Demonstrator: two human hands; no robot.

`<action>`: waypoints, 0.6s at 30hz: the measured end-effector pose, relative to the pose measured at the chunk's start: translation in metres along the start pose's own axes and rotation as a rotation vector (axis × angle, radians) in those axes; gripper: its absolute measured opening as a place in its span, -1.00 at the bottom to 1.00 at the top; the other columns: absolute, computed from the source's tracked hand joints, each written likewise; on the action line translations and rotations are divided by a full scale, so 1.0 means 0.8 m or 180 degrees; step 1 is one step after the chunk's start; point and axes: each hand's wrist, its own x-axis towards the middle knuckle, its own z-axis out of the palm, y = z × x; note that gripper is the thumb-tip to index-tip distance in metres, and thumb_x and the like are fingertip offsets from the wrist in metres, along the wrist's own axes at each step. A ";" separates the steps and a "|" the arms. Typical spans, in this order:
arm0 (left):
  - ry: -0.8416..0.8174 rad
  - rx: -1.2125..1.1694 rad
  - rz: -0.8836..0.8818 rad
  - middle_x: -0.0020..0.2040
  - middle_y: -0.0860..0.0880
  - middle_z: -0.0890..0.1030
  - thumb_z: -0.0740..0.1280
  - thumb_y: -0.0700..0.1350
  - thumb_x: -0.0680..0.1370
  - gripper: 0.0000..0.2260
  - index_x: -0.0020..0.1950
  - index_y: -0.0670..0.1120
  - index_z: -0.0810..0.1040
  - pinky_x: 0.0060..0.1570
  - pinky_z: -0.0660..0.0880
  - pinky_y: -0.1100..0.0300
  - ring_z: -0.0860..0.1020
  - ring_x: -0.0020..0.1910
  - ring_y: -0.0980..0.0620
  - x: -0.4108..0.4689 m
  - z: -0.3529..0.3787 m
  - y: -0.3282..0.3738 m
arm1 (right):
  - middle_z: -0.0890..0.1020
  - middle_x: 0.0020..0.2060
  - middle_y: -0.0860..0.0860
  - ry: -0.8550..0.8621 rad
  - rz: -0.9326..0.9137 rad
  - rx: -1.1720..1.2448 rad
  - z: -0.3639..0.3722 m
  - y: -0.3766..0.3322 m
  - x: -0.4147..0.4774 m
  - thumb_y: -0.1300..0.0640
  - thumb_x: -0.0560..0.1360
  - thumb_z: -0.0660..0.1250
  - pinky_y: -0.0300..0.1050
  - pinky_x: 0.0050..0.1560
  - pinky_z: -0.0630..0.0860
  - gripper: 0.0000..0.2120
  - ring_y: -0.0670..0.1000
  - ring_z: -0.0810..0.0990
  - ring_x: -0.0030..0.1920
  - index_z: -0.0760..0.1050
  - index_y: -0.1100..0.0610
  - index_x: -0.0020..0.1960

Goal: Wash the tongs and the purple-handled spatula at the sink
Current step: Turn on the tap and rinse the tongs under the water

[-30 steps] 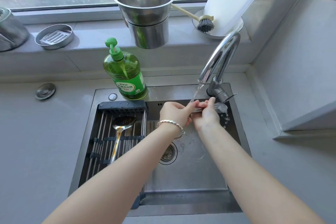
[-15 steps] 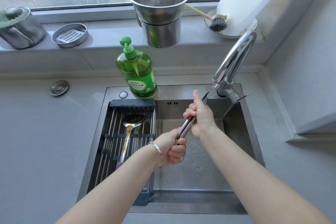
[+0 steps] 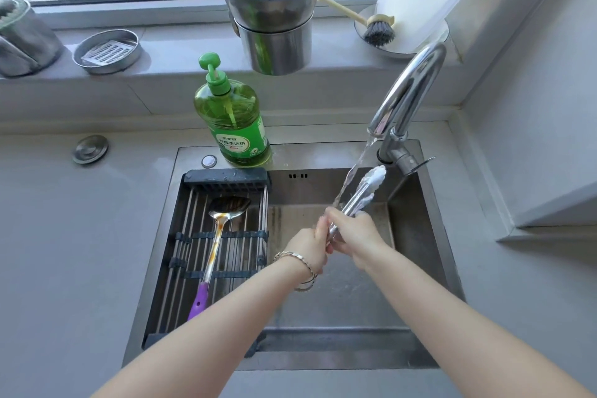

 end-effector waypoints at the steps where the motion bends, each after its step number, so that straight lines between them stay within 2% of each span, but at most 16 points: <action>1: -0.0206 0.0003 -0.0160 -0.37 -0.05 0.49 -0.04 0.06 0.64 -0.54 -0.24 -0.16 0.49 -0.41 0.40 0.21 0.47 -0.46 0.01 0.004 0.003 -0.008 | 0.55 -0.21 0.20 -0.0066 0.0160 -0.0227 -0.010 0.011 0.007 0.19 0.47 0.33 -0.15 -0.38 0.50 -0.83 0.06 0.53 -0.38 0.43 0.26 -0.01; 3: -0.0383 0.0253 -0.0358 -0.25 -0.08 0.53 0.03 -0.05 0.64 -0.70 -0.08 -0.14 0.49 -0.34 0.45 0.22 0.51 -0.39 -0.01 0.015 0.006 -0.026 | 0.54 0.05 0.21 -0.0010 0.0412 -0.0831 -0.032 0.038 0.026 0.10 0.40 0.43 -0.09 -0.22 0.57 -0.47 0.10 0.60 -0.12 0.31 0.26 0.26; 5: -0.0341 0.0422 -0.0480 -0.20 -0.11 0.50 0.08 -0.14 0.60 -0.78 -0.20 -0.08 0.42 -0.23 0.41 0.20 0.47 -0.28 -0.04 0.032 0.005 -0.041 | 0.43 0.27 0.21 0.0275 0.0560 -0.1562 -0.055 0.063 0.047 0.02 0.35 0.48 0.01 0.10 0.47 -0.18 0.19 0.49 0.20 0.12 0.26 0.42; 7: -0.0347 0.0423 -0.0576 -0.25 -0.10 0.48 0.10 -0.20 0.58 -0.75 -0.29 -0.06 0.36 -0.30 0.40 0.26 0.44 -0.33 -0.03 0.055 0.008 -0.057 | 0.27 0.41 0.22 0.0512 0.0760 -0.2027 -0.071 0.088 0.070 0.03 0.35 0.49 0.01 0.29 0.34 -0.02 0.20 0.32 0.38 -0.07 0.30 0.49; 10: -0.0321 0.0188 -0.0729 -0.34 -0.04 0.49 0.10 -0.24 0.59 -0.82 -0.14 -0.14 0.46 -0.52 0.38 0.35 0.47 -0.44 0.07 0.065 0.001 -0.068 | 0.02 0.49 0.26 0.0733 0.1090 -0.2264 -0.082 0.111 0.092 0.15 0.38 0.48 -0.03 0.36 0.25 0.06 0.18 0.16 0.47 -0.27 0.33 0.49; 14: -0.0063 -0.0048 -0.0724 -0.35 -0.08 0.49 0.11 -0.28 0.57 -0.78 -0.22 -0.14 0.45 -0.53 0.37 0.35 0.45 -0.44 0.06 0.081 0.002 -0.091 | 0.09 0.46 0.24 0.0912 0.1451 -0.2459 -0.075 0.146 0.128 0.17 0.39 0.46 -0.09 0.33 0.28 0.03 0.15 0.24 0.43 -0.26 0.36 0.48; 18: 0.0023 -0.0152 -0.0745 -0.36 -0.04 0.51 0.12 -0.26 0.58 -0.78 -0.21 -0.11 0.47 -0.51 0.36 0.34 0.48 -0.42 0.07 0.090 0.005 -0.112 | 0.19 0.42 0.26 0.1068 0.1432 -0.2165 -0.062 0.176 0.147 0.11 0.31 0.54 -0.04 0.33 0.32 0.03 0.20 0.28 0.39 -0.10 0.38 0.47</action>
